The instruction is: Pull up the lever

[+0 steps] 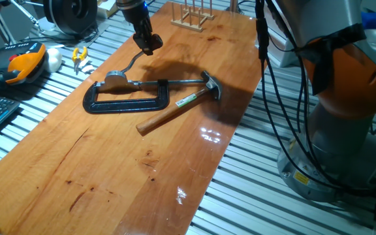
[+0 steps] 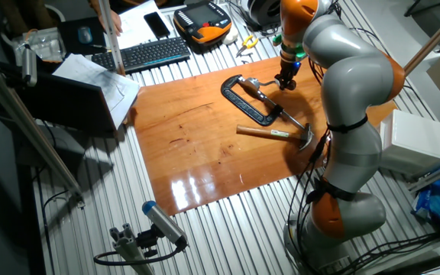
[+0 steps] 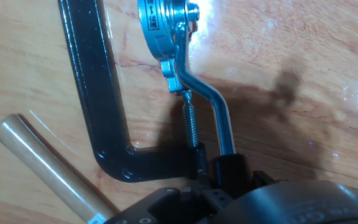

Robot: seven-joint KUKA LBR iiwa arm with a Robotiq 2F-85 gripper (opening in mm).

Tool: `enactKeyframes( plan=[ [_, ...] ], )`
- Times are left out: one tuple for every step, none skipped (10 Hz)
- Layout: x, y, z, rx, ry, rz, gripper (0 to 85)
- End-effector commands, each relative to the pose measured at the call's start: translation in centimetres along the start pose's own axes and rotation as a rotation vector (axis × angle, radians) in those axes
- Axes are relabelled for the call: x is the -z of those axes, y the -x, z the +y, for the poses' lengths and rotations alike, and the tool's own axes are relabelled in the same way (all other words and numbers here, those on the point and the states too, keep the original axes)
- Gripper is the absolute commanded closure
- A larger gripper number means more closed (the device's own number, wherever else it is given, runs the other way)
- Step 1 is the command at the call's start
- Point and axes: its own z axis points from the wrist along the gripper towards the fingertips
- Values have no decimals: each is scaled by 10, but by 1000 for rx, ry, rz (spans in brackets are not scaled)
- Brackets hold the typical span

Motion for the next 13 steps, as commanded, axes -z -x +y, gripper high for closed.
enactKeyframes(
  plan=[
    [-1, 0, 0, 1, -7, 2, 850],
    [-1, 0, 0, 8, -6, 3, 850],
    [-1, 0, 0, 13, -3, 7, 850],
    [-1, 0, 0, 26, 11, 13, 850],
    [-1, 0, 0, 38, 12, 13, 850],
    [-1, 0, 0, 47, 5, 6, 850],
    [-1, 0, 0, 50, -5, -2, 850],
    [-1, 0, 0, 55, -14, -5, 850],
    [-1, 0, 0, 65, -20, -9, 850],
    [-1, 0, 0, 73, -15, -29, 850],
    [-1, 0, 0, 75, -4, -39, 850],
    [-1, 0, 0, 77, 0, -47, 850],
    [-1, 0, 0, 75, -12, -56, 850]
  ],
)
